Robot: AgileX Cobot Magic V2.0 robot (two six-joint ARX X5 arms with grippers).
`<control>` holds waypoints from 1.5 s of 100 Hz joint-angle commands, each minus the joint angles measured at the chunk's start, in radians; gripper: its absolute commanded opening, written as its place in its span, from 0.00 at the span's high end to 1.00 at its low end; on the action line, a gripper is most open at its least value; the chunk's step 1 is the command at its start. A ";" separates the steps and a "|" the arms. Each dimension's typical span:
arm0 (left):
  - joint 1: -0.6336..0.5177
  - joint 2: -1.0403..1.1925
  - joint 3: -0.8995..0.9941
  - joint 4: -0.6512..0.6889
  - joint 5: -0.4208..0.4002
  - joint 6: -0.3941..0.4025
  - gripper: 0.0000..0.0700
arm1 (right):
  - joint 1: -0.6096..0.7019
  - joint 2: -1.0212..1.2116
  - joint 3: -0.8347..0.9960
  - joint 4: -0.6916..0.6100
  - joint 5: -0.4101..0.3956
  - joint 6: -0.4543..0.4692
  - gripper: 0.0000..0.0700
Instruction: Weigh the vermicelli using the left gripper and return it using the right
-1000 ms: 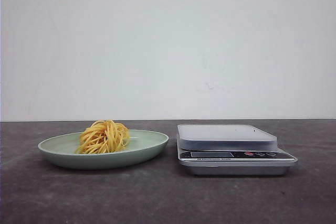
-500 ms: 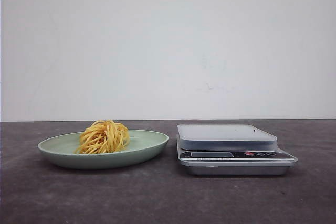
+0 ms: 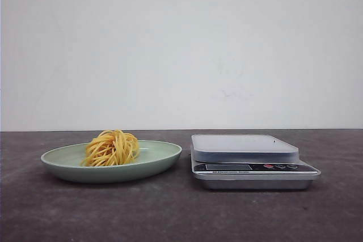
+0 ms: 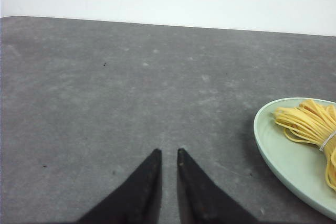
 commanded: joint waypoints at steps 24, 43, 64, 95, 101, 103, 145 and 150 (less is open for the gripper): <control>0.002 -0.002 -0.018 -0.005 0.001 0.013 0.98 | -0.290 -0.130 -0.298 0.225 -0.105 -0.011 0.98; 0.002 0.000 -0.018 -0.005 0.000 0.013 0.98 | -0.317 -0.127 -0.456 0.340 -0.177 -0.008 0.98; 0.002 0.000 -0.018 -0.005 0.000 0.013 0.98 | -0.331 -0.127 -0.576 0.435 -0.200 -0.065 0.98; 0.002 0.000 -0.018 -0.005 0.000 0.013 0.98 | -0.332 -0.127 -0.653 0.496 -0.236 -0.190 0.98; 0.002 0.000 -0.018 -0.005 0.001 0.013 0.98 | -0.332 -0.127 -0.653 0.493 -0.236 -0.212 0.98; 0.002 0.000 -0.018 -0.005 0.001 0.013 0.98 | -0.332 -0.127 -0.653 0.490 -0.236 -0.216 0.98; 0.002 0.000 -0.018 -0.005 0.001 0.013 0.98 | -0.341 -0.127 -0.653 0.498 -0.254 -0.214 0.98; 0.002 0.000 -0.018 -0.005 0.001 0.013 0.98 | -0.341 -0.127 -0.653 0.510 -0.254 -0.214 0.98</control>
